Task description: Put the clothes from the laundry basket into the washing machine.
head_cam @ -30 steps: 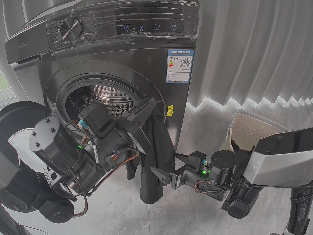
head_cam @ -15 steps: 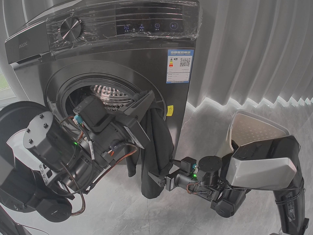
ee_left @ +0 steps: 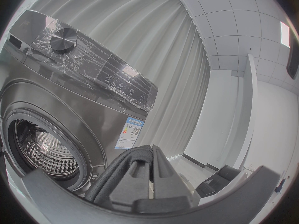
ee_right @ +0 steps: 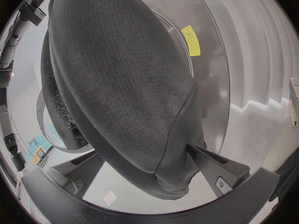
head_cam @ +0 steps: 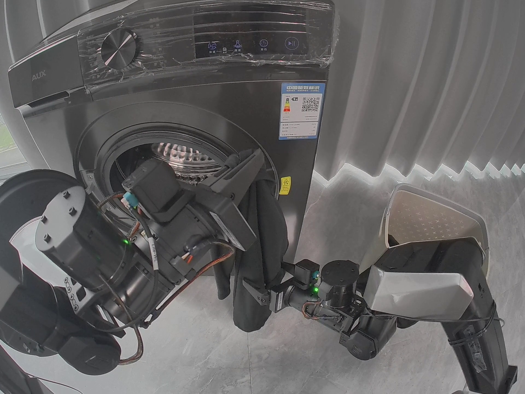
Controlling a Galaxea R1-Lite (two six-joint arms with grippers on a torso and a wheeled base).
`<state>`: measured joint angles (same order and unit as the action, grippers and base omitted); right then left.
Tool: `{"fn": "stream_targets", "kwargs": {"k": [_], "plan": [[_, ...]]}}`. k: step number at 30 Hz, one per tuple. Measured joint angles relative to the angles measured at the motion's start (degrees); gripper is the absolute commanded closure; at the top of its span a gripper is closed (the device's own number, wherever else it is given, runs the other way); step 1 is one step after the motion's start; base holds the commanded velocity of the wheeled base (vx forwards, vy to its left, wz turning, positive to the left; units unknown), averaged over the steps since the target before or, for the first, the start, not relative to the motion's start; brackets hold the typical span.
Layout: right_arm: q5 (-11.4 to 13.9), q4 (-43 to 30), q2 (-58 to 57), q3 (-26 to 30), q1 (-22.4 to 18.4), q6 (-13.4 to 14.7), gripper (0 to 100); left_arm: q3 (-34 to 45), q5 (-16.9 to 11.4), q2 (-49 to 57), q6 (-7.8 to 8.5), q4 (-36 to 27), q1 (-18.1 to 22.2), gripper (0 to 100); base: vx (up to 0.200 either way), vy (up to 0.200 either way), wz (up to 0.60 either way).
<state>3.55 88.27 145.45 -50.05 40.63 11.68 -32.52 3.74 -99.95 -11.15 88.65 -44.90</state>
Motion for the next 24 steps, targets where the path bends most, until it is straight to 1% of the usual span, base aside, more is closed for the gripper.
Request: {"fn": "stream_targets", "kwargs": {"k": [3, 6, 9, 10, 18, 24], "plan": [[-0.1, 0.1, 0.7, -0.8, -0.4, 0.0, 0, -0.1, 0.0, 0.1, -0.01, 0.0, -0.1, 100, 0.0, 0.0, 0.0], [-0.1, 0.3, 1.2, -1.5, -0.5, 0.1, 0, -0.5, 0.0, 0.1, -0.69, 0.0, -0.5, 100, 0.0, 0.0, 0.0], [-0.2, 0.4, 1.5, -1.9, -0.6, 0.1, 0, -0.7, 0.1, 0.1, -1.0, 0.0, -0.7, 100, 0.0, 0.0, 0.0], [-0.2, 0.5, 1.7, -2.0, -0.6, 0.1, 100, -0.7, 0.1, 0.1, -1.07, 0.0, -0.7, 100, 0.0, 0.0, 0.0], [-0.4, 0.7, 1.8, -1.5, -0.3, 0.2, 100, -0.8, 0.1, 0.1, -1.18, 0.0, -0.5, 100, 0.0, 0.0, 0.0], [-0.4, 0.7, -0.3, 2.7, 0.7, 0.3, 100, -0.6, 0.1, -0.1, -1.67, 0.1, 1.0, 100, 0.0, 0.0, 0.0]]}}
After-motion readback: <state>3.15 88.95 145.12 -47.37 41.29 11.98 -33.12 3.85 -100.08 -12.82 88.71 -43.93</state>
